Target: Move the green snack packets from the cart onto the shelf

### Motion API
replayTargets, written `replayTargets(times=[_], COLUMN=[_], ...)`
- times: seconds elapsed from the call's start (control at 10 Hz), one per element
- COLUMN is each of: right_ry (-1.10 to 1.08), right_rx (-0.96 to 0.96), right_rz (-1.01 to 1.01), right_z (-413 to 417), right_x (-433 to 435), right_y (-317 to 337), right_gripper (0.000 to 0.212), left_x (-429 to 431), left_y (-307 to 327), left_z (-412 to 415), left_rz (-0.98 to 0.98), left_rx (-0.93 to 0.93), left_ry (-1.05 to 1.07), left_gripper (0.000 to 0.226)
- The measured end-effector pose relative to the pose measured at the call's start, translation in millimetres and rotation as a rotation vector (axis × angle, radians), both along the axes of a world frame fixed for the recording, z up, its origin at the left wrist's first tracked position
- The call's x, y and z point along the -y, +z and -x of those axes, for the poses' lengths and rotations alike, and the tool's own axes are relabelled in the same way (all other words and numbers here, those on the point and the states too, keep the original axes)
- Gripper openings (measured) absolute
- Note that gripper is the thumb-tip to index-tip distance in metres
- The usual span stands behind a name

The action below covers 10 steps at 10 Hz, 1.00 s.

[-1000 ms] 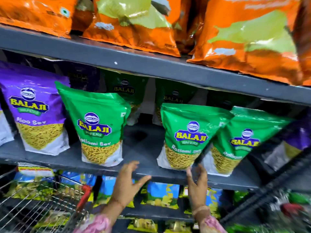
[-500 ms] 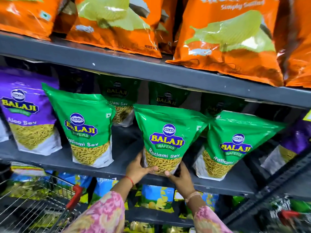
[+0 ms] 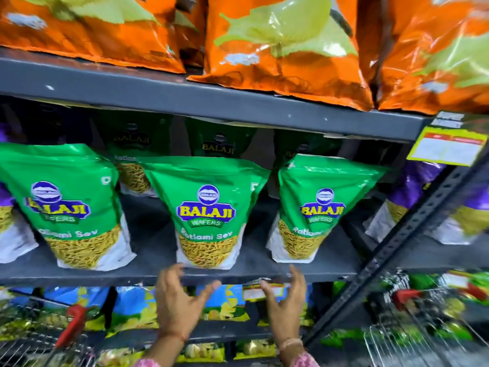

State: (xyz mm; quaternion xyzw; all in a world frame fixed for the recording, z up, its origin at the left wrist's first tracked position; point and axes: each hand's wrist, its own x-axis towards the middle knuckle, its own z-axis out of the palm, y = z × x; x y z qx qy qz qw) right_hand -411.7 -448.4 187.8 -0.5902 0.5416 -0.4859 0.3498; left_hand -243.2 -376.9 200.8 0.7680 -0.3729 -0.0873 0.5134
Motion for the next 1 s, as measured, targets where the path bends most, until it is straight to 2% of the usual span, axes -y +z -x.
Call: replayTargets(times=[0.1, 0.2, 0.3, 0.4, 0.5, 0.6, 0.7, 0.8, 0.9, 1.0], right_ry=[-0.145, 0.024, 0.259, 0.386, 0.381, 0.379, 0.369, 0.367, 0.328, 0.065], right_rx=[0.095, 0.168, 0.083, -0.061, -0.193, -0.192, -0.216, -0.243, -0.179, 0.006], right_rz=[0.014, -0.097, -0.206, -0.251, -0.187, -0.195, -0.180, -0.206, -0.220, -0.121], right_z=[47.0, 82.5, 98.5, 100.4, 104.3, 118.3, 133.6, 138.0, 135.7, 135.0], right_x=[39.1, 92.0, 127.9, 141.2, 143.0, 141.7, 143.7, 142.6, 141.5, 107.2], right_y=[3.6, 11.5, 14.4, 18.2, 11.7, 11.1, 12.6, 13.6, 13.0, 3.8], right_gripper=[0.074, 0.092, 0.113, 0.097, 0.066, 0.055, 0.051, 0.050, 0.060, 0.088], left_x=[16.5, 68.5, 120.8, 147.1, 153.0, 156.5, 162.9, 165.2, 162.9, 131.2], left_y=[-1.8, 7.9, 14.1, 12.6, 7.6, 3.5, -1.1, -1.7, 6.8, 0.1], left_z=[61.2, 94.6, 98.1, 93.5, 104.2, 118.9, 130.5, 137.0, 133.5, 132.2], left_rz=[-0.075, -0.108, -0.115, -0.233, -0.296, -0.311, -0.319, -0.364, -0.376, -0.271], left_rx=[-0.114, -0.242, -0.293, -0.328, -0.299, -0.235, -0.140, -0.059, -0.055, -0.067], left_ry=[-0.379, -0.521, -0.504, -0.531, -0.445, -0.408, -0.440, -0.440, -0.463, -0.519], left_gripper=[0.094, 0.093, 0.113, 0.124, 0.105, 0.096, 0.112, 0.115, 0.110, 0.103])
